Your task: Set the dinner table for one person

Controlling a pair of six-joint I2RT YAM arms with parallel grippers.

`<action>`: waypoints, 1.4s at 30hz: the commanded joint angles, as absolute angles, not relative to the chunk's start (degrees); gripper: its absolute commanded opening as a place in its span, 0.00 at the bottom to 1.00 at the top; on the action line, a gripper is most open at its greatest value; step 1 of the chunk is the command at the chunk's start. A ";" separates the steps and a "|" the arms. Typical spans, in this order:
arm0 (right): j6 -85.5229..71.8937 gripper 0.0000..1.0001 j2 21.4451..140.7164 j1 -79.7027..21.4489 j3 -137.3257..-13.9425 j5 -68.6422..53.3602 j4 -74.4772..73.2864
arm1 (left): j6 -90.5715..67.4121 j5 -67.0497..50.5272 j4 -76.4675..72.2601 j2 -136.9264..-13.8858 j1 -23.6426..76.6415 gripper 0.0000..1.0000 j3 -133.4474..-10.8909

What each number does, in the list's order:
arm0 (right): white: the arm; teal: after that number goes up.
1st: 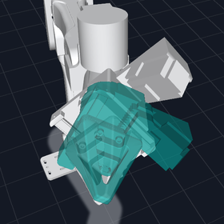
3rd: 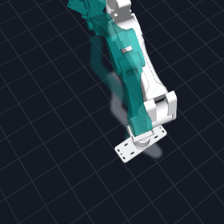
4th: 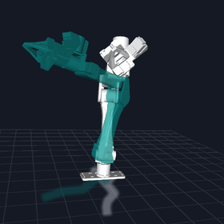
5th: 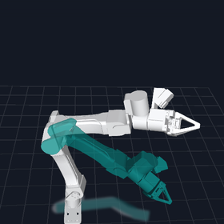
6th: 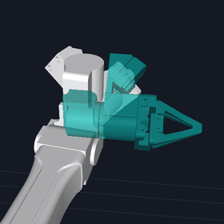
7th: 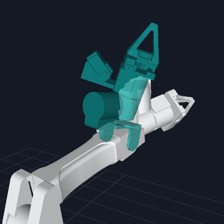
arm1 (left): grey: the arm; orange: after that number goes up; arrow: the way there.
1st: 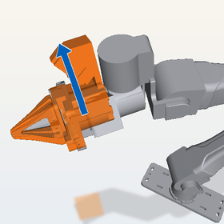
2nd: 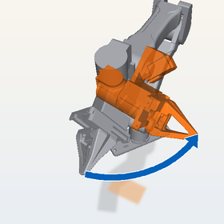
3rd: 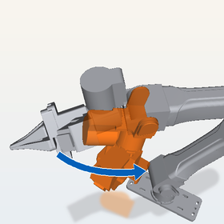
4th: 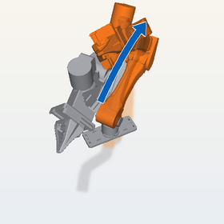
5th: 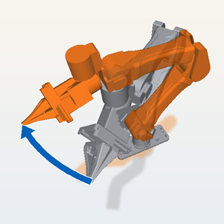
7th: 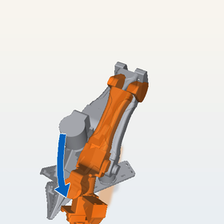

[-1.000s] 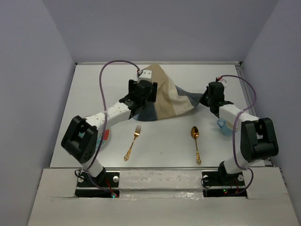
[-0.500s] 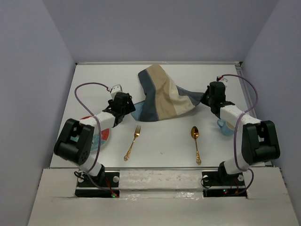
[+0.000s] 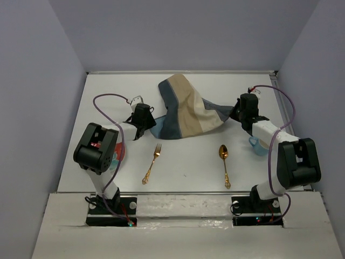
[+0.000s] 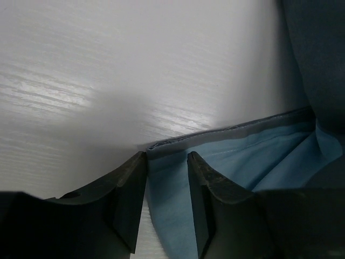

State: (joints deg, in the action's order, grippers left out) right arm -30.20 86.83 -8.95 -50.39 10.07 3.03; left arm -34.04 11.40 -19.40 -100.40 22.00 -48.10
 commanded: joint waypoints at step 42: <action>-21.62 0.00 68.45 -8.44 -85.08 10.55 -13.01 | -21.00 17.85 -10.37 -66.96 18.47 0.00 -80.15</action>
